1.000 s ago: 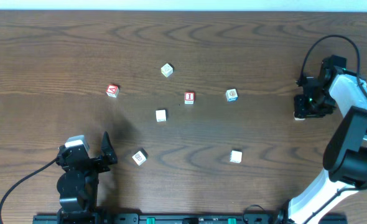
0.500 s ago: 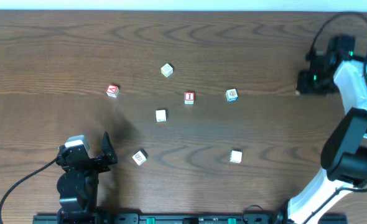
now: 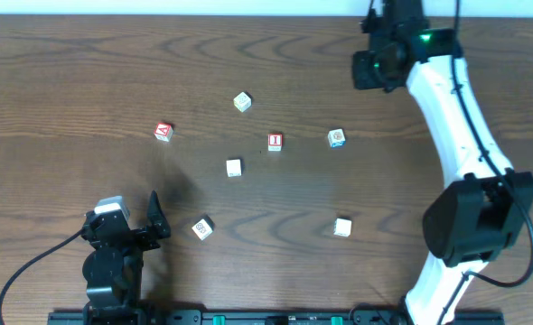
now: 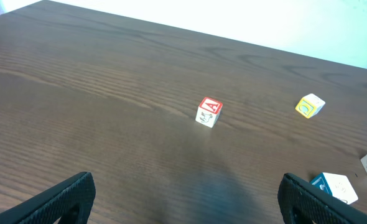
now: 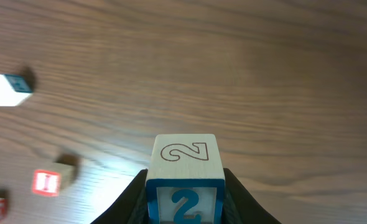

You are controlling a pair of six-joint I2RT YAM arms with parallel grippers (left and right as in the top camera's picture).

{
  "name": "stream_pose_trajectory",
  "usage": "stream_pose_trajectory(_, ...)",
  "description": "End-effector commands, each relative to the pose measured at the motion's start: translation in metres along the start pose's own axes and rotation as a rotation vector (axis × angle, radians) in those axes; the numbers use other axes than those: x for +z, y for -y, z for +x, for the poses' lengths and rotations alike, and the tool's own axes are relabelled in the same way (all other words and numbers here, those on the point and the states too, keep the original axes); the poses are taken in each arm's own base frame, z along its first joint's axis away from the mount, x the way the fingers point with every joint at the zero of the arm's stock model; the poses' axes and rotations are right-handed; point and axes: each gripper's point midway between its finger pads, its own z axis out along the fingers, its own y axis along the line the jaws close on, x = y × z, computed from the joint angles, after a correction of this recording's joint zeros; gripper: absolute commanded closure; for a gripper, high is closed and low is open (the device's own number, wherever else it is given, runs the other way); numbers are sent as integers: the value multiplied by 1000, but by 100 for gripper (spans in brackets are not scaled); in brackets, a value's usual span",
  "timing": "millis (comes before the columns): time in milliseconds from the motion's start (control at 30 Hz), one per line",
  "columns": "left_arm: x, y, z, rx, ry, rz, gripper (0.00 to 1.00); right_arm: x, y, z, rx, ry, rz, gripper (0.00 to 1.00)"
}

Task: Spell out Ai2
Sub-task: 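Carry the blue '2' block left toward the red 'I' block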

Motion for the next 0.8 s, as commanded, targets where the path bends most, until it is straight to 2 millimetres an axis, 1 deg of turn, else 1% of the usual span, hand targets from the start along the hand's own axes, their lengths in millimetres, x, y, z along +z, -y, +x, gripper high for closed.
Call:
stream_pose_trajectory(0,3,-1,11,5,-24,2,5,-2,-29,0,73,5,-5,99)
stream_pose_trajectory(33,3,-1,11,5,-24,2,5,-1,-41,4,82,-1,-8,99)
stream_pose_trajectory(133,3,-1,11,5,-24,2,5,4,-64,16,123,-32,-21,99)
stream_pose_trajectory(367,3,-1,11,5,-24,2,5,15,-98,46,133,-100,-33,99)
stream_pose_trajectory(433,3,-1,11,5,-24,2,5,19,-104,53,132,-116,-33,99)
stream_pose_trajectory(533,3,-1,11,5,-24,2,5,30,-114,66,111,-158,-43,99)
stream_pose_trajectory(667,3,-1,11,5,-24,2,5,48,-123,82,100,-221,-44,99)
stream_pose_trajectory(700,3,-1,11,5,-25,2,5,55,-127,88,96,-245,-49,99)
stream_pose_trajectory(767,3,-1,11,5,-24,2,5,64,-128,96,95,-272,-37,99)
